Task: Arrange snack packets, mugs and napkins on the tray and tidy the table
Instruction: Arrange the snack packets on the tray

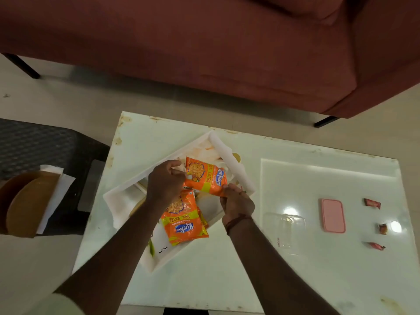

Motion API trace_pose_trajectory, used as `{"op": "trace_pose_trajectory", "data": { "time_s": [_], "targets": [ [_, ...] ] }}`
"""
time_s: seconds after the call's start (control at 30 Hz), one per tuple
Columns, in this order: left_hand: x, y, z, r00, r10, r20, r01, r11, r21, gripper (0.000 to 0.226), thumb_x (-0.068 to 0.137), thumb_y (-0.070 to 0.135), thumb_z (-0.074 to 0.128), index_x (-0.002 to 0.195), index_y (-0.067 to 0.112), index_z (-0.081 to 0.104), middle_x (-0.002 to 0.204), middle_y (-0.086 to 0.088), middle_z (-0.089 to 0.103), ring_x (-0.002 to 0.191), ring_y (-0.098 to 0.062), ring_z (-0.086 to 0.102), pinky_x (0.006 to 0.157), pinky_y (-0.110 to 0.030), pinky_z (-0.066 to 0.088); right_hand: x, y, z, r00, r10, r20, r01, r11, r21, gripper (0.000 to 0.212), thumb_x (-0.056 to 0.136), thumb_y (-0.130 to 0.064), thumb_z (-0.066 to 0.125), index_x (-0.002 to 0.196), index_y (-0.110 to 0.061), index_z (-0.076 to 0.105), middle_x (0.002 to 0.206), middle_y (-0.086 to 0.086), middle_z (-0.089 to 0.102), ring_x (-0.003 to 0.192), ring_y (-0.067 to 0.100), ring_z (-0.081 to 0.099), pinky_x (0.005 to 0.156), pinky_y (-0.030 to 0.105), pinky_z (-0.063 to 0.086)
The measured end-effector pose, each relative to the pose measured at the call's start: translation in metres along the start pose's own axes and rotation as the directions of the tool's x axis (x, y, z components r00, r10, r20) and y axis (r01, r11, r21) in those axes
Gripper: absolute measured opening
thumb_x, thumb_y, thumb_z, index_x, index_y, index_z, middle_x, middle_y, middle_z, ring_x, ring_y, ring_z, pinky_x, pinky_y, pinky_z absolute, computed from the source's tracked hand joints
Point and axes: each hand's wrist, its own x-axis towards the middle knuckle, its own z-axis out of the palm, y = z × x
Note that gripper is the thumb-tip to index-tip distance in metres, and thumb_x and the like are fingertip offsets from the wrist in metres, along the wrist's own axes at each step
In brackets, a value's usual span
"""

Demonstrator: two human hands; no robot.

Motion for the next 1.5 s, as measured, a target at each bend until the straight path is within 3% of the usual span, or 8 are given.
{"op": "trace_pose_trajectory", "data": {
  "time_s": [0.23, 0.5, 0.73, 0.93, 1.07, 1.3, 1.4, 1.5],
  "targets": [
    [-0.016, 0.004, -0.001, 0.988, -0.093, -0.122, 0.029, 0.895, -0.445, 0.024, 0.075, 0.02, 0.079, 0.097, 0.024, 0.07, 0.08, 0.011, 0.073, 0.058, 0.012, 0.064, 0.046, -0.008, 0.045, -0.005, -0.078, 0.038, 0.961, -0.016, 0.276, 0.025, 0.999, -0.03, 0.02, 0.09, -0.003, 0.064, 0.105, -0.016, 0.064, 0.098, 0.007, 0.067, 0.08, 0.011, 0.062, 0.063, 0.019, 0.052],
    [-0.014, -0.009, -0.009, 0.984, 0.101, -0.147, -0.15, 0.915, -0.374, 0.031, 0.087, 0.019, 0.07, 0.115, 0.031, 0.062, 0.078, 0.023, 0.071, 0.079, 0.007, 0.07, 0.059, -0.008, 0.051, 0.005, -0.104, 0.038, 0.819, 0.358, 0.448, -0.215, 0.916, -0.339, 0.02, 0.083, -0.03, 0.077, 0.09, -0.015, 0.066, 0.081, 0.005, 0.07, 0.07, 0.013, 0.057, 0.054, 0.022, 0.05],
    [-0.013, -0.026, -0.003, 0.961, 0.118, -0.249, -0.187, 0.944, -0.272, 0.028, 0.087, 0.021, 0.071, 0.113, 0.028, 0.065, 0.085, 0.02, 0.07, 0.078, 0.008, 0.069, 0.062, -0.009, 0.052, 0.017, -0.091, 0.046, 0.844, 0.16, 0.512, 0.017, 0.946, -0.324, 0.01, 0.091, -0.005, 0.066, 0.098, -0.008, 0.071, 0.098, 0.011, 0.07, 0.072, 0.012, 0.067, 0.053, 0.019, 0.053],
    [-0.006, -0.027, 0.019, 0.972, 0.049, -0.228, -0.101, 0.97, -0.221, 0.019, 0.079, 0.02, 0.074, 0.095, 0.027, 0.066, 0.084, 0.008, 0.074, 0.076, -0.004, 0.07, 0.069, -0.029, 0.058, 0.039, -0.112, 0.063, 0.604, -0.322, 0.729, 0.79, 0.358, -0.497, 0.024, 0.09, 0.003, 0.061, 0.107, -0.008, 0.074, 0.092, 0.002, 0.069, 0.09, 0.017, 0.064, 0.082, 0.028, 0.055],
    [0.004, -0.015, 0.033, 0.991, 0.043, -0.124, -0.057, 0.992, -0.112, 0.018, 0.075, 0.022, 0.072, 0.091, 0.026, 0.064, 0.079, 0.012, 0.071, 0.075, -0.002, 0.068, 0.073, -0.021, 0.051, 0.052, -0.12, 0.074, 0.6, -0.406, 0.69, 0.797, 0.38, -0.47, 0.036, 0.081, 0.015, 0.053, 0.102, -0.006, 0.074, 0.075, 0.0, 0.067, 0.071, 0.009, 0.06, 0.072, 0.023, 0.053],
    [0.026, 0.009, 0.061, 0.989, -0.077, -0.129, 0.064, 0.993, -0.102, 0.008, 0.076, 0.018, 0.069, 0.083, 0.021, 0.066, 0.082, 0.009, 0.066, 0.083, -0.015, 0.064, 0.07, -0.023, 0.04, 0.067, -0.095, 0.064, 0.752, -0.5, 0.43, 0.618, 0.306, -0.724, 0.037, 0.08, -0.012, 0.067, 0.116, -0.019, 0.07, 0.112, 0.002, 0.066, 0.107, 0.02, 0.062, 0.09, 0.03, 0.05],
    [0.035, 0.015, 0.071, 0.991, -0.064, -0.118, 0.049, 0.991, -0.127, 0.016, 0.077, 0.021, 0.071, 0.091, 0.016, 0.067, 0.094, 0.0, 0.07, 0.095, -0.023, 0.066, 0.077, -0.026, 0.045, 0.059, -0.067, 0.05, 0.663, -0.609, 0.435, 0.656, 0.193, -0.73, 0.042, 0.083, -0.02, 0.067, 0.125, -0.02, 0.064, 0.128, 0.009, 0.057, 0.119, 0.027, 0.052, 0.102, 0.039, 0.044],
    [0.043, 0.019, 0.079, 0.995, 0.033, -0.099, -0.039, 0.997, -0.065, 0.022, 0.083, 0.022, 0.066, 0.104, 0.016, 0.067, 0.108, -0.005, 0.072, 0.102, -0.025, 0.065, 0.087, -0.032, 0.049, 0.055, -0.042, 0.04, 0.461, -0.644, 0.611, 0.664, -0.206, -0.719, 0.043, 0.091, -0.03, 0.063, 0.132, -0.022, 0.057, 0.143, 0.009, 0.048, 0.132, 0.031, 0.043, 0.103, 0.047, 0.043]
  ]
}}
